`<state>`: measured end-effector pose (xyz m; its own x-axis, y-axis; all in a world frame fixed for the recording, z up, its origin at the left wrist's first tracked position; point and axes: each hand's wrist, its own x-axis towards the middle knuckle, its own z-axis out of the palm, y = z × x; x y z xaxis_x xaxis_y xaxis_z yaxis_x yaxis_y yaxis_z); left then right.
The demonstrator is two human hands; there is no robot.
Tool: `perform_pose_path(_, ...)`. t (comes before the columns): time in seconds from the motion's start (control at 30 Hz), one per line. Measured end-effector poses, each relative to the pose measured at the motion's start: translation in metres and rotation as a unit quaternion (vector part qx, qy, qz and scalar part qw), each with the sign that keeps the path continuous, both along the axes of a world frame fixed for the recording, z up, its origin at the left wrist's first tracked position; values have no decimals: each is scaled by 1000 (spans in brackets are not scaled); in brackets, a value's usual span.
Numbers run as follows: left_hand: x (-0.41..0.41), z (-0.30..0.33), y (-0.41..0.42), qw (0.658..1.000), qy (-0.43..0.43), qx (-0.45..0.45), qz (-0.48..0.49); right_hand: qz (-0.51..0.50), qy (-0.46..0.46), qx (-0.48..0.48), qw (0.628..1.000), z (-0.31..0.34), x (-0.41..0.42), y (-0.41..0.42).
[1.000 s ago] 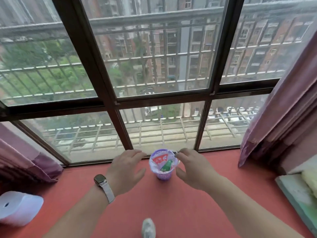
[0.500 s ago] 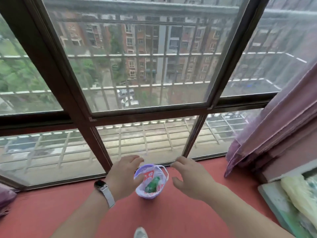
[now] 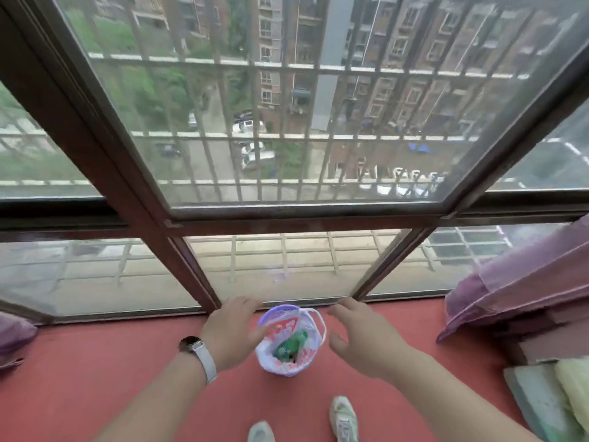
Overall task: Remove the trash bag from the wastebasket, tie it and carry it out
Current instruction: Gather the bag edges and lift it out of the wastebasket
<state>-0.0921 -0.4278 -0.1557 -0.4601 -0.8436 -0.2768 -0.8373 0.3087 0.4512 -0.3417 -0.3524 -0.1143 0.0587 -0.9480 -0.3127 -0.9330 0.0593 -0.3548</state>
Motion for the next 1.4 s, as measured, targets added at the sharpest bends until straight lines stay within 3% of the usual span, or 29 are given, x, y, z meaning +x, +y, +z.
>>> perform_pose_path(0.27, -25, -82, -47, 991, -4, 80, 105, 23, -19, 58, 998, -93, -34, -84)
perform_pose_path(0.5, -47, -212, -78, 966, -22, 201, 163, -8, -43, 103, 994, -221, -60, -114)
perform_pose_path(0.77, -57, -364, -67, 945, -87, 253, 188, -59, -31, 183, 981, -373, -68, -112)
perform_pose_path(1.03, -44, -472, -66, 938, -114, 248, 215, -86, -39, 212, 973, -492, -61, -124)
perform_pose_path(1.4, -30, -563, -81, 944, -161, 190, 215, -68, 36, 183, 980, -601, -64, -124)
